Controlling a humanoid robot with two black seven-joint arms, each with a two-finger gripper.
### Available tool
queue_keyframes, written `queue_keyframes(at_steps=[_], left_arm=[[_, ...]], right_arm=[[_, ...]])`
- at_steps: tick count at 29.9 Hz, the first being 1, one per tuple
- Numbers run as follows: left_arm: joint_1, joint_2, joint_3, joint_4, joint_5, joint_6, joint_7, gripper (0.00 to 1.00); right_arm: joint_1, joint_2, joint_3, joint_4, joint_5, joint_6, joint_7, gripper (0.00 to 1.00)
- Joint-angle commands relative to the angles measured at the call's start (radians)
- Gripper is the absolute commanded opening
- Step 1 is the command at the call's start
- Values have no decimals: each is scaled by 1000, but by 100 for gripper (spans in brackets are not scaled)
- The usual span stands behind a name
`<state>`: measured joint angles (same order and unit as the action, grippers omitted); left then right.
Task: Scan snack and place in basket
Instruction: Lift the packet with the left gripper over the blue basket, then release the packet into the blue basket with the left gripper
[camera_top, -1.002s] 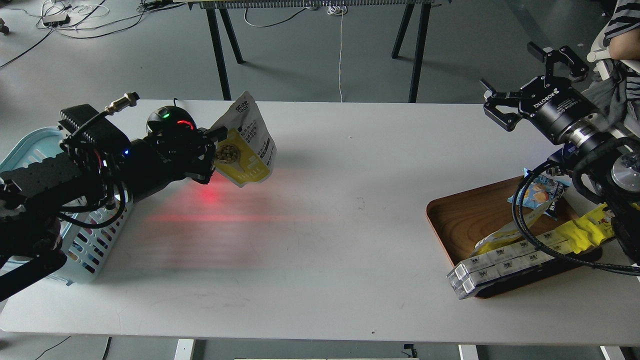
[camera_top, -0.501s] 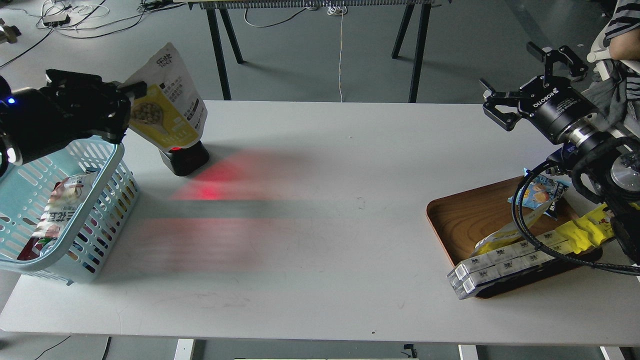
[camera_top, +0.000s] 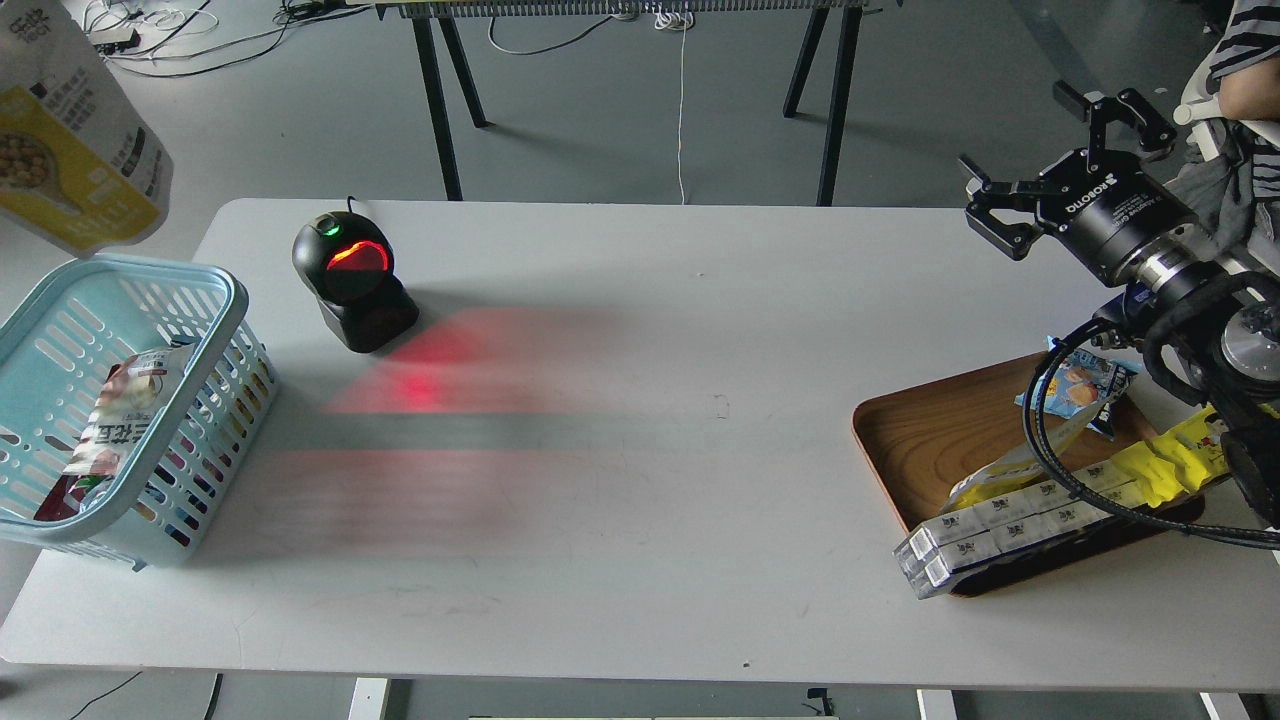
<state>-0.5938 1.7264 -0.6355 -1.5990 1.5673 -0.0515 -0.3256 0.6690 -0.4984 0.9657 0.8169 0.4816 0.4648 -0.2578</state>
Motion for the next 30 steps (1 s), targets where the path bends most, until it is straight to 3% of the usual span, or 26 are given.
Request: queue_keyframes(at_steps=[1,6,16,30], left_arm=[[0,5,65,51,-24,22,-21,0],[0,5,174,80,-32,91,-39,0],[2,4,451,85,-38,330,-39,0],[3,-44,698,129,-39,540,-39,0]], right_arm=[[1,0,1,1,0,0,0,100],[0,0,1,2,0,0,0,100],[-2,1,-1,2,0,0,0,100],[-3,1,-1,2,-3,0,-1,100]])
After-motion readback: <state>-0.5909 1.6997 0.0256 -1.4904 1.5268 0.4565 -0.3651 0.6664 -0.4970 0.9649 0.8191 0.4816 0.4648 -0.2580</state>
